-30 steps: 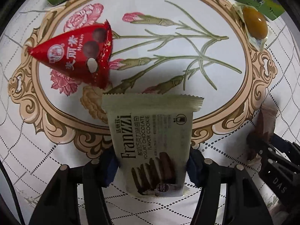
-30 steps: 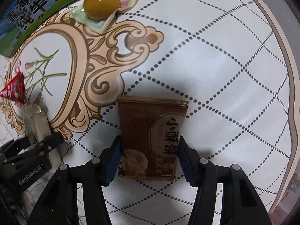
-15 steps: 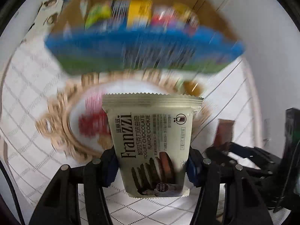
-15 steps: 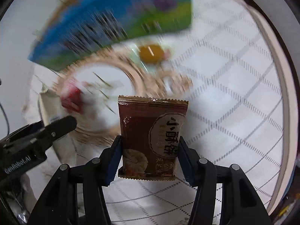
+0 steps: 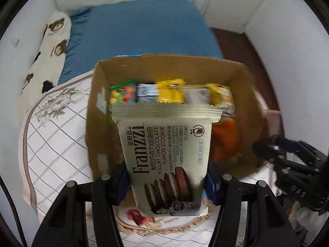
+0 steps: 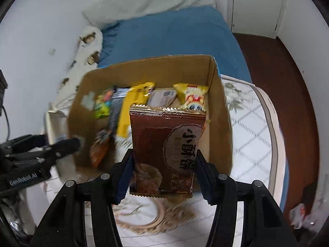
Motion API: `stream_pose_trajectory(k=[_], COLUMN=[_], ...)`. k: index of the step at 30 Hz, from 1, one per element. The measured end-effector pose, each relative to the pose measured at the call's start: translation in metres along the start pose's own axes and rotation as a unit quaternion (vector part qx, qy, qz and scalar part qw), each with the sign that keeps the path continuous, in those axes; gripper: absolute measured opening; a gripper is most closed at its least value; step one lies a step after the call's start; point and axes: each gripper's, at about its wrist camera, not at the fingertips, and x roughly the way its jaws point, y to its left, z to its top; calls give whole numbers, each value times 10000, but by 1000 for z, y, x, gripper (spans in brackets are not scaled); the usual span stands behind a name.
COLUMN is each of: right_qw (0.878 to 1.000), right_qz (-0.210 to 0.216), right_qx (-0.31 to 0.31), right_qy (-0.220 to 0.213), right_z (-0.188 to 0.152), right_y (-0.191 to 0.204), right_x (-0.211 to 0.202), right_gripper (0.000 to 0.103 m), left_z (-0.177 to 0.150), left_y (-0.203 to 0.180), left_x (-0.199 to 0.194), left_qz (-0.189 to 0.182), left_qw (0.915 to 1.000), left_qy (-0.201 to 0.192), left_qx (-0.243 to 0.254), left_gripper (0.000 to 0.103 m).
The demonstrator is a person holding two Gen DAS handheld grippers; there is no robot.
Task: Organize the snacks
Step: 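Carry both packets into the cardboard box and open both tools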
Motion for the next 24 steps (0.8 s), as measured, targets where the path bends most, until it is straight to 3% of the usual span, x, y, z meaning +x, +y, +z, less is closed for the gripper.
stream_pose_trajectory(k=[5, 14, 16, 17, 20, 24], right_qw=[9978, 9941, 9923, 9919, 9915, 9916], right_qz=[-411, -483, -505, -499, -488, -437], right_qx=[-135, 39, 50, 97, 132, 130], right_qy=[496, 969, 1127, 1168, 1198, 1208], right_z=[45, 49, 50, 49, 46, 40], right_y=[-13, -27, -28, -30, -31, -30], right_x=[61, 117, 126, 130, 139, 140], right_gripper=[59, 61, 78, 83, 86, 88], left_z=[31, 52, 54, 54, 55, 50], left_y=[32, 58, 61, 61, 61, 53], left_x=[59, 101, 106, 108, 113, 107], left_qz=[128, 242, 262, 296, 128, 205], left_qw=[9974, 9926, 9929, 9928, 9926, 9942], left_qy=[638, 1017, 987, 999, 1036, 915], left_qx=[-307, -620, -609, -596, -626, -521], left_gripper=[57, 59, 72, 87, 88, 88])
